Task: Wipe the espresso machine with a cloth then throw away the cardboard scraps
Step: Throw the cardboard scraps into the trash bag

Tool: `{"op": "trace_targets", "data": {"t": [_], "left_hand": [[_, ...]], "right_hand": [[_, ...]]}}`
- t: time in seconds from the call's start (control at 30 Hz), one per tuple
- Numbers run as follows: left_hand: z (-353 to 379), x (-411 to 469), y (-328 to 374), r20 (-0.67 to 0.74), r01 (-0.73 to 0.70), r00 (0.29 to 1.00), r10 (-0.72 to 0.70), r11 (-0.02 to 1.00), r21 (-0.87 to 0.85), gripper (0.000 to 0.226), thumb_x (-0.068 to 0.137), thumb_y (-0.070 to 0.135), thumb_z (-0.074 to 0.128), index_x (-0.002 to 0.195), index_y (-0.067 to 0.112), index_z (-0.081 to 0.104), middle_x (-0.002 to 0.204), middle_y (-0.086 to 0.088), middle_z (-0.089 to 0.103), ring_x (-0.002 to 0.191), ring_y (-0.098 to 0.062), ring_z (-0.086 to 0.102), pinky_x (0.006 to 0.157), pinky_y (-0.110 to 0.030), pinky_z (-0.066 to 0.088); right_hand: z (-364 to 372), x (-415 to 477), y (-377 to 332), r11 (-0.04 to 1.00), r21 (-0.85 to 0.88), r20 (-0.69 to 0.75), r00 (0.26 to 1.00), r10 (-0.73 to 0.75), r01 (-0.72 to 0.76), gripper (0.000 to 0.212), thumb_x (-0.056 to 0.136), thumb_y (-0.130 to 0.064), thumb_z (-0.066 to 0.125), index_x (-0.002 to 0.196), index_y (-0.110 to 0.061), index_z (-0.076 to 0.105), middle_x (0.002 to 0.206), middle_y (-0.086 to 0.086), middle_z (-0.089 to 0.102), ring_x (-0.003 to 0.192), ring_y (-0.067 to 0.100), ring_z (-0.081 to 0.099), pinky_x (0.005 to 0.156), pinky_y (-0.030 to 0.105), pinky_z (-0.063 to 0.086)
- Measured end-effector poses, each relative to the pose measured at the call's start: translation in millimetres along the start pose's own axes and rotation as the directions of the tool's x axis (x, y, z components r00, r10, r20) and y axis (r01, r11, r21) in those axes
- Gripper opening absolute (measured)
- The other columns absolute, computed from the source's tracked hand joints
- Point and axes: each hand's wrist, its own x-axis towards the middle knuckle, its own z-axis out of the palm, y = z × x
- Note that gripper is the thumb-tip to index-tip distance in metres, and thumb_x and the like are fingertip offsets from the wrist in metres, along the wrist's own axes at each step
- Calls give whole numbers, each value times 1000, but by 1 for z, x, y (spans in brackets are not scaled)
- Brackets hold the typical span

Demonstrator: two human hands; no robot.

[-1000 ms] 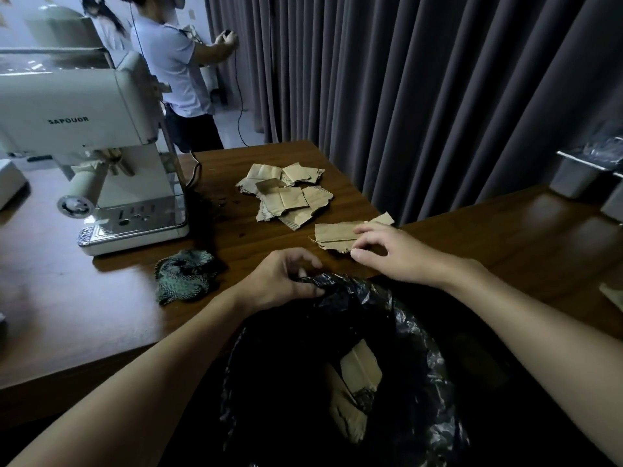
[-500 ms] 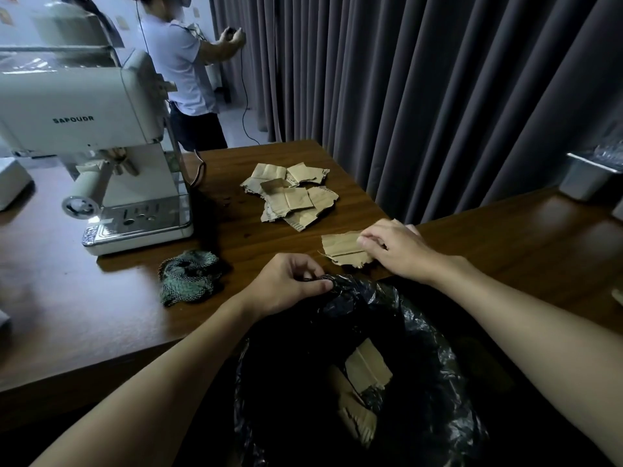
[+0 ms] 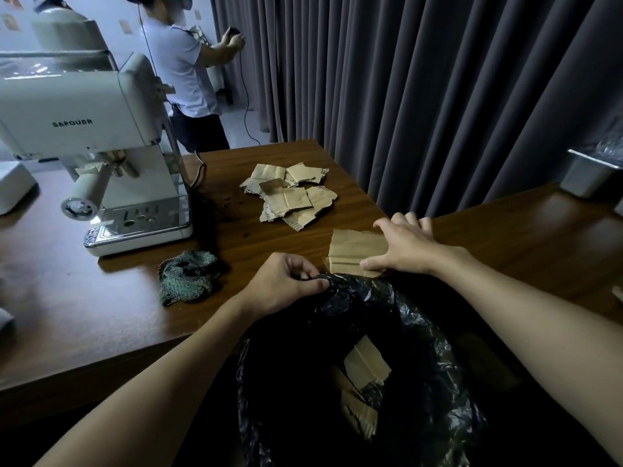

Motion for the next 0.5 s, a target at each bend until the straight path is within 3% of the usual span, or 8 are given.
{"op": "trace_targets", "data": {"t": [0.1, 0.17, 0.23, 0.3, 0.37, 0.43, 0.5], "left_hand": [[0, -1, 1, -15, 0, 1000, 0, 1000, 5, 11, 81, 23, 83, 73, 20, 76, 63, 2, 68, 52, -7, 58, 49, -17, 44], [0, -3, 2, -12, 3, 1000, -3, 1000, -2, 10, 83, 21, 81, 75, 17, 77, 63, 1, 68, 52, -8, 57, 49, -17, 44], [-1, -5, 4, -15, 4, 1000, -4, 1000, 2, 10, 83, 19, 81, 75, 14, 78, 62, 1, 67, 53, -8, 57, 49, -18, 43], [-2, -8, 5, -37, 9, 999, -8, 1000, 10, 14, 84, 18, 80, 76, 7, 76, 62, -1, 66, 54, -12, 55, 49, -20, 42], [-3, -12, 5, -63, 14, 998, -14, 1000, -1, 21, 84, 16, 80, 77, -2, 71, 63, -5, 63, 56, -16, 52, 50, -22, 40], [-7, -16, 7, -84, 30, 996, -30, 1000, -7, 22, 84, 15, 80, 74, -2, 68, 62, -5, 61, 54, -15, 51, 50, -23, 39], [-10, -20, 9, -85, 49, 995, -48, 999, 4, 22, 82, 13, 81, 74, -3, 68, 63, -9, 62, 53, -12, 52, 52, -23, 42]], "right_hand": [[-2, -1, 5, 969, 246, -80, 995, 56, -34, 33, 83, -53, 66, 102, -27, 57, 102, -3, 50, 108, 24, 51, 93, 40, 33], [-8, -5, 6, 888, 458, -101, 991, 90, -34, 20, 86, -39, 68, 86, -25, 53, 91, -3, 57, 87, 20, 57, 72, 31, 40], [-18, -11, 6, 831, 556, -141, 987, 75, 17, 20, 86, -31, 71, 77, -26, 53, 81, -6, 59, 73, 11, 55, 56, 26, 36], [-29, -20, 5, 782, 615, -183, 983, 22, 97, 18, 84, -26, 72, 75, -25, 56, 75, -8, 60, 69, 9, 56, 56, 25, 38], [-41, -30, 5, 667, 727, -171, 984, -53, 163, 9, 84, -21, 73, 83, -21, 64, 81, -1, 68, 76, 16, 65, 66, 30, 49], [-52, -42, 3, 524, 831, -109, 979, -175, 186, 10, 84, -15, 74, 92, -16, 68, 89, 3, 74, 84, 18, 70, 74, 33, 54], [-58, -51, 0, 462, 872, -1, 944, -331, 163, 15, 83, -14, 76, 96, -13, 69, 94, 5, 75, 87, 19, 72, 79, 35, 57]]}}
